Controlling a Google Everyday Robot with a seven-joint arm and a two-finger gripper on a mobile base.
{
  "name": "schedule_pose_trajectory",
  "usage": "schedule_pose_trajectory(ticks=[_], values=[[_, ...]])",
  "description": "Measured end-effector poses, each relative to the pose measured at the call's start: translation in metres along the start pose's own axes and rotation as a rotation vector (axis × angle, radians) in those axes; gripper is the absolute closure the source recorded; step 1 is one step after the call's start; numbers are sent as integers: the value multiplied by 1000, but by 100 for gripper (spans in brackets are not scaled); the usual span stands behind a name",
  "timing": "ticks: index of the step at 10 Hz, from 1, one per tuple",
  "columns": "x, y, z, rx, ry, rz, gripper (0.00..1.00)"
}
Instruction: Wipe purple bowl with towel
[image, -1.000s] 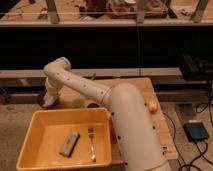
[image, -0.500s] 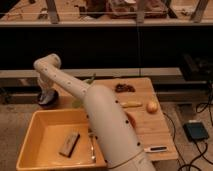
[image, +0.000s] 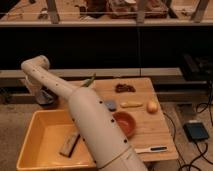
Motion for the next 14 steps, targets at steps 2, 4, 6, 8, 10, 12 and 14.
schedule_pose_trajectory(ticks=[2, 4, 6, 8, 10, 12, 14], values=[[-20, -10, -7, 12, -23, -52, 100], [-44, -2, -18, 11, -51, -77, 100], [-74, 21, -30, -5, -78, -57, 100], [-96, 47, -39, -32, -96, -19, 100], [-107, 74, -46, -72, -103, 32, 100], [-94, 97, -46, -110, -93, 73, 100], [-69, 101, -43, -129, -75, 78, 100]])
